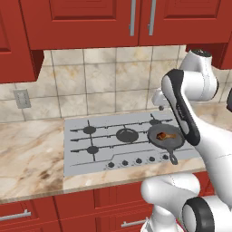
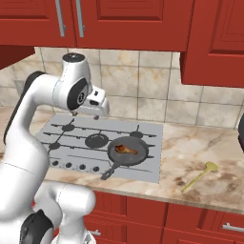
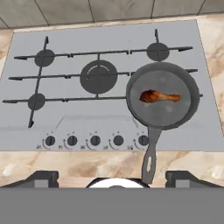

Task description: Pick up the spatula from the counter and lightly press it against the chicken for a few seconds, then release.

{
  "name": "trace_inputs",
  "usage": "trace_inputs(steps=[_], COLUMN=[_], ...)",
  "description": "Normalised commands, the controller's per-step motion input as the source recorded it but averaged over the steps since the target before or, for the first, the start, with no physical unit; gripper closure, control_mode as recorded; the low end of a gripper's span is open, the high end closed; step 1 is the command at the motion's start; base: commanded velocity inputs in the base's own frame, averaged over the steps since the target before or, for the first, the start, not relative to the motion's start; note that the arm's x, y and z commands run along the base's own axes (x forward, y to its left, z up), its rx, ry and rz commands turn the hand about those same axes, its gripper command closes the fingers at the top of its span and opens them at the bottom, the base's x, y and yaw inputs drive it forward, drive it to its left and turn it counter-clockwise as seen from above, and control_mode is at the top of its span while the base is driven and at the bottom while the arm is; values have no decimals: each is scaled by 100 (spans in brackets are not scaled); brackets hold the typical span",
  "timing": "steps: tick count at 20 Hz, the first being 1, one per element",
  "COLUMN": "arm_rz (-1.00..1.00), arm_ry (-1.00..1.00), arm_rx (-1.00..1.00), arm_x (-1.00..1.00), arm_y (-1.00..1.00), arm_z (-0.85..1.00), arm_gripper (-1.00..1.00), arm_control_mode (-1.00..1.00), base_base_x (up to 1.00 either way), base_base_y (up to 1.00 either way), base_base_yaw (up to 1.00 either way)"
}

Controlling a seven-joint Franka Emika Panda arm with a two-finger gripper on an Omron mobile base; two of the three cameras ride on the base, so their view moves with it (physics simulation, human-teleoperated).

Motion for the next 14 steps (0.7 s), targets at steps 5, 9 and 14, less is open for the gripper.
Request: trace_inputs(steps=[5, 9, 14], arm_rz=[-11, -11, -15], arm_ry=[-3, 0, 5], arm_rx=[0, 4, 2], arm_x=[-46, -30, -9], arm_y=[-49, -59, -61], arm_z=[-13, -18, -13], arm_gripper=[-100, -100, -100], arm_control_mode=[-100, -100, -100], base_base_x=[0, 0, 0], base_base_y=[0, 0, 0], base_base_yaw=[0, 0, 0])
